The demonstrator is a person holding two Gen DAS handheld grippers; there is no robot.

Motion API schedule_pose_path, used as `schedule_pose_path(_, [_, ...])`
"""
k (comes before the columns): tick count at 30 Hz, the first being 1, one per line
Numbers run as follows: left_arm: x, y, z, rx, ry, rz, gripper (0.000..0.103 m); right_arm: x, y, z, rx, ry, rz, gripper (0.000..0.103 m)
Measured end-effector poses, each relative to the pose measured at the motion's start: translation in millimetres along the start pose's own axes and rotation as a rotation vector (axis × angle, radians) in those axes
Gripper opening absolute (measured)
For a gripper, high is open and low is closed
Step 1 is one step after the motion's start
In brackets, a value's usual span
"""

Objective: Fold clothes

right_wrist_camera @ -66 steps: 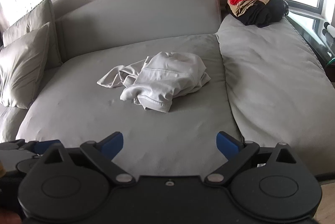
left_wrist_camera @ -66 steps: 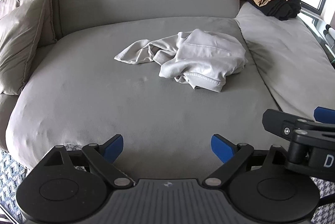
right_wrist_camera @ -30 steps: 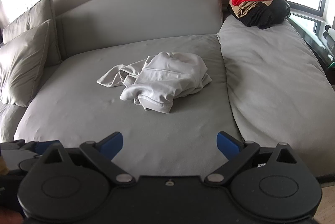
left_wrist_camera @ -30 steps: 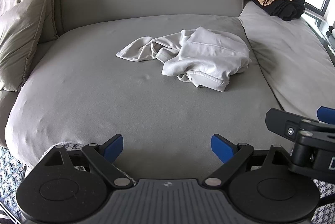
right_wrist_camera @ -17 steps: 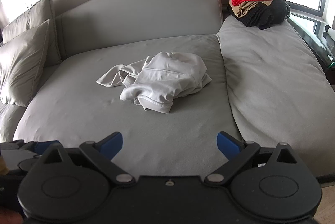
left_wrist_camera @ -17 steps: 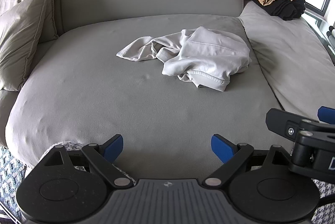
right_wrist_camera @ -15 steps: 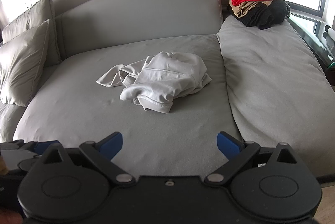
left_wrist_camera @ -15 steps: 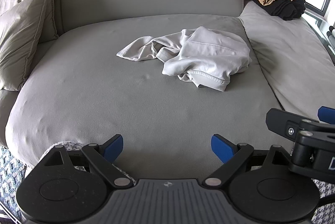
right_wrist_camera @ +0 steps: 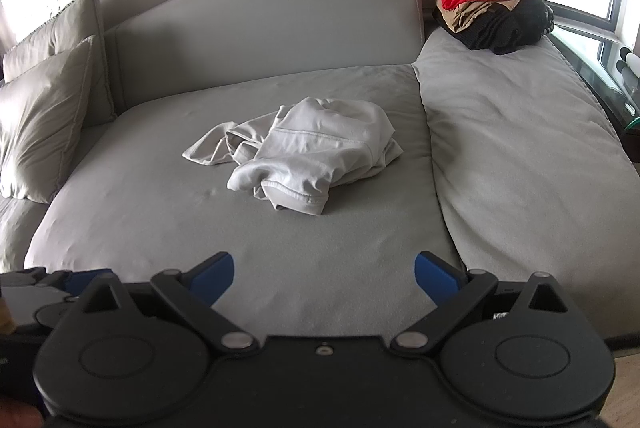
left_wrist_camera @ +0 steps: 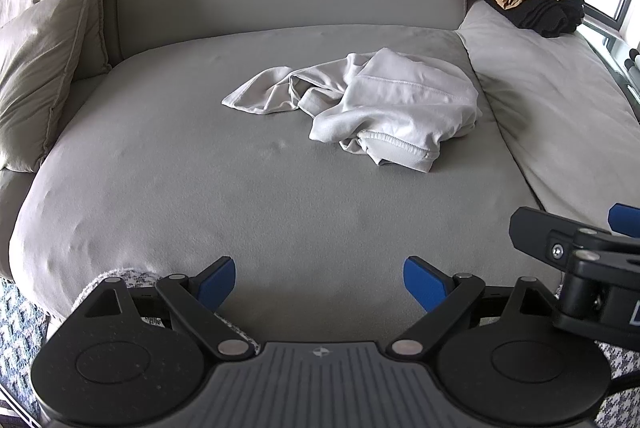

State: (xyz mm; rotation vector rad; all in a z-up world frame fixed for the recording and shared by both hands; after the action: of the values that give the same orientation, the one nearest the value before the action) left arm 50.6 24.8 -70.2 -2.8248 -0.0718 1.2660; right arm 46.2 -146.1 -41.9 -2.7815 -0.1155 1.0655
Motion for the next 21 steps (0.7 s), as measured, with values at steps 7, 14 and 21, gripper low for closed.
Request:
schedule_pose_path(7, [6.3, -19.9, -9.1, -0.033, 0.017, -0.024, 0.092, 6.3, 3.0, -8.8, -0.002, 0.006, -0.017, 0.099])
schedule_pose_path(14, [12.8, -60.8, -40.5, -0.084, 0.103, -0.083, 0.091, 33.5, 9.9, -43.2, 0.007, 0.064, -0.047, 0.099])
schedule_pose_path(21, [44.0, -69.2, -56.7, -0.143, 0.065, -0.019, 0.078, 89.6, -3.5, -60.1, 0.003, 0.056, -0.13, 0.091])
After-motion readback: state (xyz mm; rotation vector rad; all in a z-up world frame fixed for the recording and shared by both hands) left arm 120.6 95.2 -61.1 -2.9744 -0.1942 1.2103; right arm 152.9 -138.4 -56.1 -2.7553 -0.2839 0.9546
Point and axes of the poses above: each gripper's, at about its wrist camera, not at the fingertips, and x roughly the way its jaws point, y to its right, z to its underside, the point moved 7 cm from there along x, roughly the way its jaws point, and after that the axes turned 8 degrees about y, right-handed, at the moved point
